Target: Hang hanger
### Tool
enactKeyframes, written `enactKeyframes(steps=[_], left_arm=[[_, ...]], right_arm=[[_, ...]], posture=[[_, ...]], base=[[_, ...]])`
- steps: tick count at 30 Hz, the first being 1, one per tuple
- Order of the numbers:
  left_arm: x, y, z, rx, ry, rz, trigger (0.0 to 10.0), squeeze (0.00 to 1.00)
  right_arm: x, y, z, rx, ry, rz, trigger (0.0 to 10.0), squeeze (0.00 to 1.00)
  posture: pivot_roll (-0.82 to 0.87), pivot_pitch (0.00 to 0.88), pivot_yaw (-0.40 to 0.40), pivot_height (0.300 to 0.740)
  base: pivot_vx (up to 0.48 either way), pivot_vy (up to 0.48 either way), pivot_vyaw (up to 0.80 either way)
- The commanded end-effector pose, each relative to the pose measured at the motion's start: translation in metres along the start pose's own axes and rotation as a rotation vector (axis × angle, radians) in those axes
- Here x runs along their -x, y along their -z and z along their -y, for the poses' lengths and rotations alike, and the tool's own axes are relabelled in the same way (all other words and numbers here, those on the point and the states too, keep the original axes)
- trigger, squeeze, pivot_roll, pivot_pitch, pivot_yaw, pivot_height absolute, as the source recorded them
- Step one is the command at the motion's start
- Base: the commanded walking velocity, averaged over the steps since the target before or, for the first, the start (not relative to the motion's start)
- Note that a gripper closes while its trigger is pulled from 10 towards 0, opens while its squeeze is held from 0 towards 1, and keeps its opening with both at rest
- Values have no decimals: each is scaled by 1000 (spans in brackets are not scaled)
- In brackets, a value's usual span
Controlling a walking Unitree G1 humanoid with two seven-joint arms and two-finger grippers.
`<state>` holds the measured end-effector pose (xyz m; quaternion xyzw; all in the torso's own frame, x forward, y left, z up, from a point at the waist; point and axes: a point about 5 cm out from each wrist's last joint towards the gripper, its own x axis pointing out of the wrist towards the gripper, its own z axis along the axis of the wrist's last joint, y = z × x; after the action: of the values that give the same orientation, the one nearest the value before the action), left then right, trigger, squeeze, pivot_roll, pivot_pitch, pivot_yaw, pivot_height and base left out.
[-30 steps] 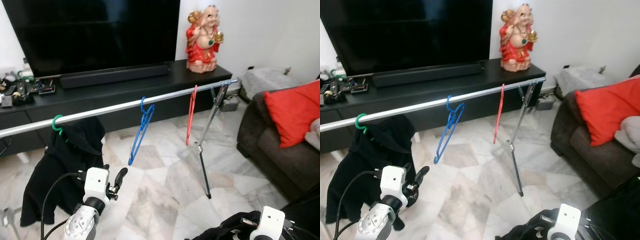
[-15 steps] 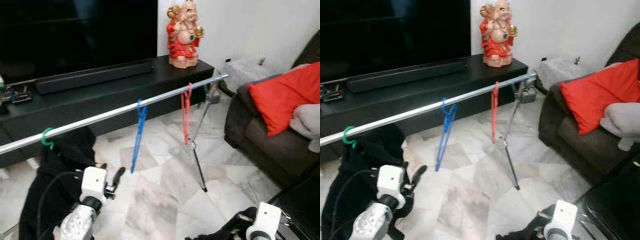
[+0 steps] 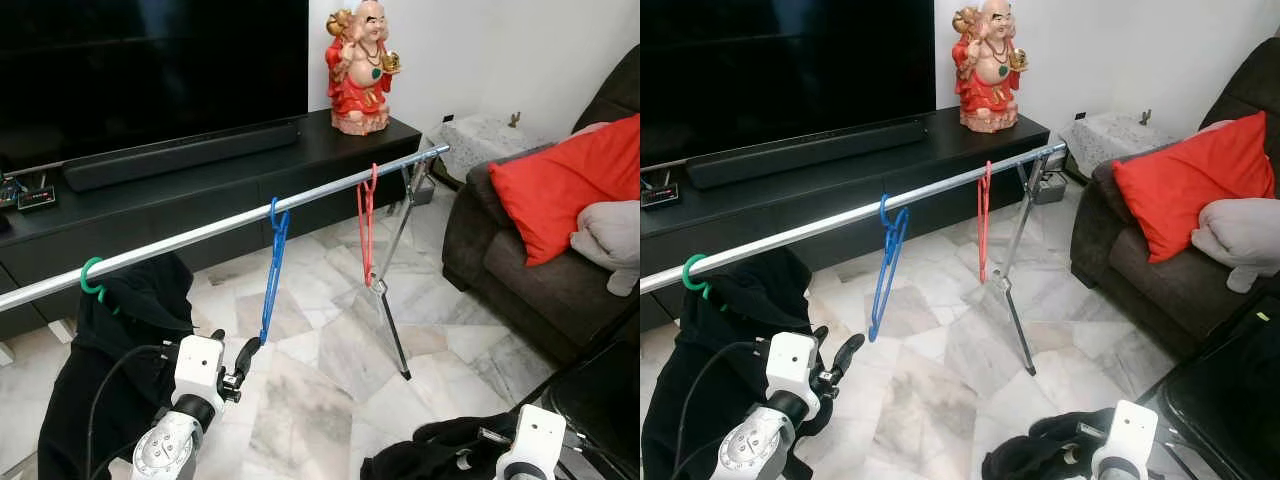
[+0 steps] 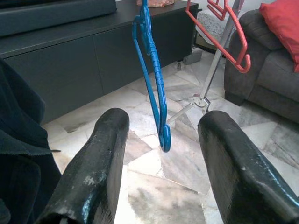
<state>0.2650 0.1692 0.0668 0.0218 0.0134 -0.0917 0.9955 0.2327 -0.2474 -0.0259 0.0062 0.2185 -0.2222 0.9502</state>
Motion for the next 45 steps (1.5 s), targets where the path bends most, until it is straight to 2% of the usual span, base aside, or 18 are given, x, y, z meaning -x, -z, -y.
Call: enactKeyframes(steps=[1,3,6,21,45], left_arm=[[-1,-5,-1,-2,3,17,10000,0],[-1,-5,-1,-2,4,17,10000,0],[-1,-5,0,-1,8,15,10000,0],[0,-5,1,7,12,18,10000,0],[0,-7,0,17,-4,40,10000,0]], right_arm=[[-3,-11,3,3,15,55,10000,0],[-3,-12,4,7,16,62,10000,0],[-5,-22,6,8,53,129,10000,0],[-3,-22,2,23,39,139,10000,0],[-4,-26,-6,47,-13,157,10000,0]], posture=[[141,31,6,740],[140,32,7,740],[140,34,9,740],[143,23,5,740],[143,15,-3,740]], base=[[0,0,0],[0,0,0],[0,0,0],[0,0,0],[277,0,0]])
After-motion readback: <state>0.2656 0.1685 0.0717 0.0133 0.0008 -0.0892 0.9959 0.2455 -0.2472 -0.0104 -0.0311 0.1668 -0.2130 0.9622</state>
